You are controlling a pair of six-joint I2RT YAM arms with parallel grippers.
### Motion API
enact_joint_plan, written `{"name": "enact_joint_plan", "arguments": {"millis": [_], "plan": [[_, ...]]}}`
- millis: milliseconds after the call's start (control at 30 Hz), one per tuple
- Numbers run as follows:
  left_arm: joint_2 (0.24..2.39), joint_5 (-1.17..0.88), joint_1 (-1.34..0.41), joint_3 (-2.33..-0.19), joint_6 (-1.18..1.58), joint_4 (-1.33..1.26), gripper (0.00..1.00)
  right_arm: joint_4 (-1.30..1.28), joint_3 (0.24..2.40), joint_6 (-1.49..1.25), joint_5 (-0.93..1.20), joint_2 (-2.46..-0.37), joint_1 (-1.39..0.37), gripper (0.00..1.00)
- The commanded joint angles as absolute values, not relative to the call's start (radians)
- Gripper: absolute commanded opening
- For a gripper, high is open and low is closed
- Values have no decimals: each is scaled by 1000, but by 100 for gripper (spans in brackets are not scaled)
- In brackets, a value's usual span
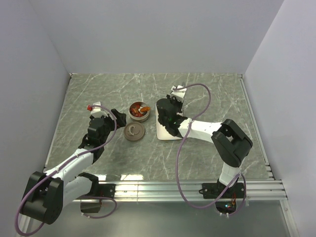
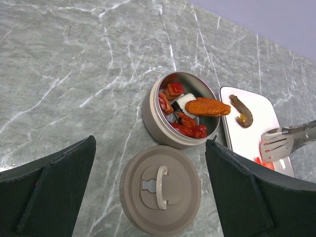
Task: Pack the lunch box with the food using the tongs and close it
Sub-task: Pick up the food using the clamp
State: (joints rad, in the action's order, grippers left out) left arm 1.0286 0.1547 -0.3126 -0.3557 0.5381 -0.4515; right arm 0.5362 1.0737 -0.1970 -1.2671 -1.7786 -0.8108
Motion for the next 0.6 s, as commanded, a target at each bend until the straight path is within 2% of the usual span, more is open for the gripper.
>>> {"name": "enact_joint_plan", "arguments": {"millis": [0, 33, 67, 100, 400, 567], "plan": [[1003, 152, -310, -356, 534, -495, 99, 514, 1078, -181, -1278, -1770, -818, 18], [1005, 152, -310, -356, 535, -495, 99, 543, 1077, -161, -1276, -1767, -821, 15], [1005, 153, -310, -357, 534, -494, 99, 557, 1077, -140, -1276, -1764, -824, 6], [1005, 153, -310, -357, 535, -494, 99, 571, 1080, -103, -1276, -1758, -825, 4], [1005, 158, -310, -359, 535, -489, 99, 710, 1137, 115, -1212, -1717, -847, 3], [1008, 161, -310, -362, 535, -485, 99, 735, 1169, 136, -1129, -1692, -862, 2]]}}
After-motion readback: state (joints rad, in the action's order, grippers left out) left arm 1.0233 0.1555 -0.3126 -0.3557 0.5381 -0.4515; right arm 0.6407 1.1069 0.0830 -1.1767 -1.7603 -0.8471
